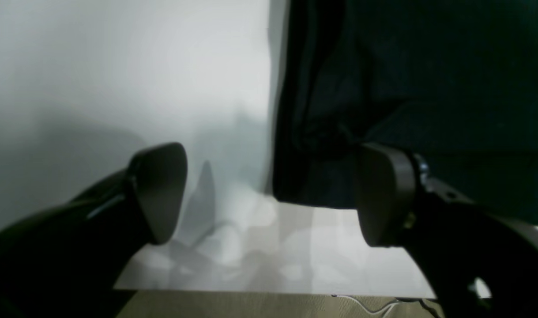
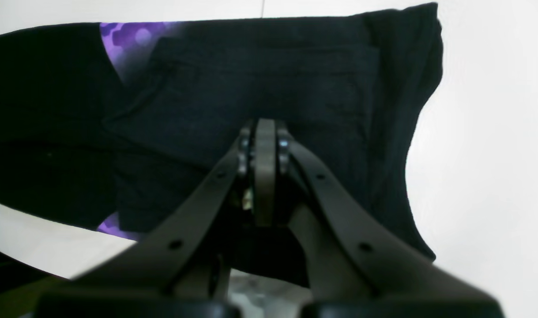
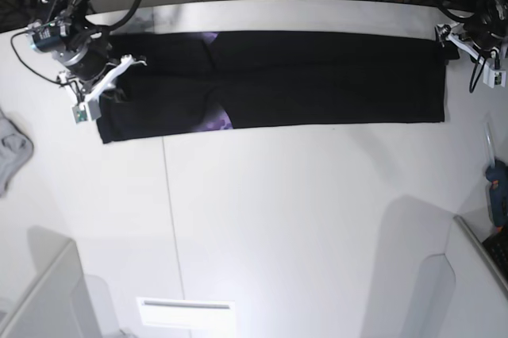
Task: Fold the T-shirt properly
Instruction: 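Move the left gripper along the strip toward the right gripper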
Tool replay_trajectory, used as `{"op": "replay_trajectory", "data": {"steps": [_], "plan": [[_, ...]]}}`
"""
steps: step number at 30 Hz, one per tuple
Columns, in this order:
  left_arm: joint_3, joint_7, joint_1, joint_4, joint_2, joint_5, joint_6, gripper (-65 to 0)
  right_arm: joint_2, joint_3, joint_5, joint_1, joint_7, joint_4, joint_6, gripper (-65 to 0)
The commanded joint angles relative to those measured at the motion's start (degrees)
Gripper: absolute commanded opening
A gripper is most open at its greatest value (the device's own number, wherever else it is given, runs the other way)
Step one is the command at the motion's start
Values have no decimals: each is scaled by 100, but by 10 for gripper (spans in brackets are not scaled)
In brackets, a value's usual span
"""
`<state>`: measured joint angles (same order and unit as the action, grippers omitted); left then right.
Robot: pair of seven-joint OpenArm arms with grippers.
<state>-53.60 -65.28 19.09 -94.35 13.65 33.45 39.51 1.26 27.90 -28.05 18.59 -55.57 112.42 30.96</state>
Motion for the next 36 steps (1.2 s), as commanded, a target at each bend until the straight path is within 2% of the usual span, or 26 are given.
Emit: {"op": "replay_trajectory", "data": {"steps": [1,8,11,16,23,25,30,32,33,36], "plan": [[-33,79,-59,-29,116,88,45,-95,55,10,-83,-35,120,112,29,-650],[-7,79,-358,393,81,-466,49,-95,55,10,-83,-35,129,112,29,-650],[292,97,-410,402,81,-510,49,-95,55,10,-83,-35,129,112,29,-650],[741,668,-349,604,72,-519,27,-95,55,10,-83,-35,129,112,29,-650],[846,686,-384,1184,108,-519,27,-109,63,10,-83,-35,129,112,38,-650],[855,686,-384,1184,108,-519,27,-186,63,10,-83,-35,129,112,38,-650],[855,686,-384,1184,99,-519,27,-510,55,10,-83,-44,137,112,38,-650],[855,686,-384,1184,99,-519,27,-615,55,10,-83,-44,137,112,38,-650],[855,686,-384,1184,108,-519,27,-650,55,10,-83,-44,137,112,38,-650],[855,686,-384,1158,108,-519,27,-650,55,10,-83,-44,137,112,38,-650]]}}
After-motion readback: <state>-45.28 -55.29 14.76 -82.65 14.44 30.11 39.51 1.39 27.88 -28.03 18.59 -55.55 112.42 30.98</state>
